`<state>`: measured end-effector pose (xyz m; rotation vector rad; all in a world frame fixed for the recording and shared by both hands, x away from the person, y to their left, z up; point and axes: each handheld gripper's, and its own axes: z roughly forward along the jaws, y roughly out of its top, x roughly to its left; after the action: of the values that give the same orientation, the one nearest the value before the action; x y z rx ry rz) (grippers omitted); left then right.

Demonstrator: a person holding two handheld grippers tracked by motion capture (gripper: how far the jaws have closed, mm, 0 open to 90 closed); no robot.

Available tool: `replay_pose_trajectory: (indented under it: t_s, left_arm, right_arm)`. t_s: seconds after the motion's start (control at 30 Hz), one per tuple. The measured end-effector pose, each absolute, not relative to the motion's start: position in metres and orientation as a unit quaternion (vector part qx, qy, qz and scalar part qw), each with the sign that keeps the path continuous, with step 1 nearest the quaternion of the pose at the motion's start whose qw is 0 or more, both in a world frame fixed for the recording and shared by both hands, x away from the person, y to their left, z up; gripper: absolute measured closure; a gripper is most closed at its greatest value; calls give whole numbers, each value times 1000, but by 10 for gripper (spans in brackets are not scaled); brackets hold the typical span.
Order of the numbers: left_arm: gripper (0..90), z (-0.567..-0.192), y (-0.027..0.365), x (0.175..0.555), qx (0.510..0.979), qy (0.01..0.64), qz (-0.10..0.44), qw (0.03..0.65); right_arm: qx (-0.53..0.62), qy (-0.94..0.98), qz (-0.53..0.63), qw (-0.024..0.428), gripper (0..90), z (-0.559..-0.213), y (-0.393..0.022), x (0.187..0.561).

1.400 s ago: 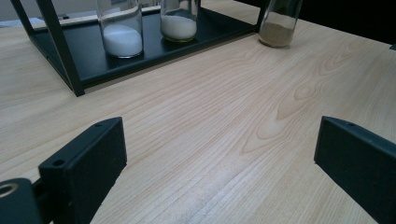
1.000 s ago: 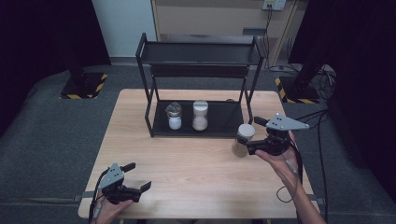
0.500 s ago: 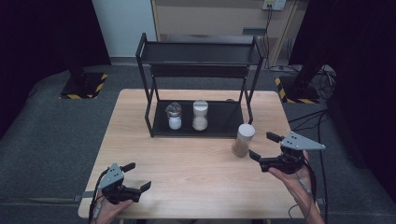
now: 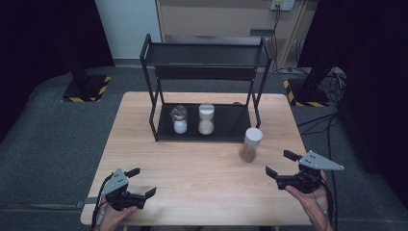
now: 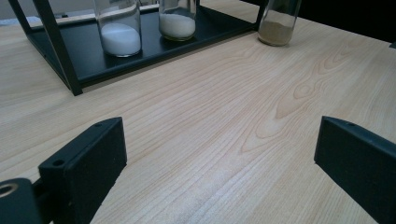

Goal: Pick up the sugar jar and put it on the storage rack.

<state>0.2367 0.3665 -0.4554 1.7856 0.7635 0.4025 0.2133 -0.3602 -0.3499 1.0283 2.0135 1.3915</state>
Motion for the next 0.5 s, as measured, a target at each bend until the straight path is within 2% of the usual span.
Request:
replay_pose_trajectory:
  t_s: [0.5]
  left_arm:
    - [13,-455,366,236,754,321,170,548]
  right_arm:
    - [403,729,500,237,69,-384,-370,194]
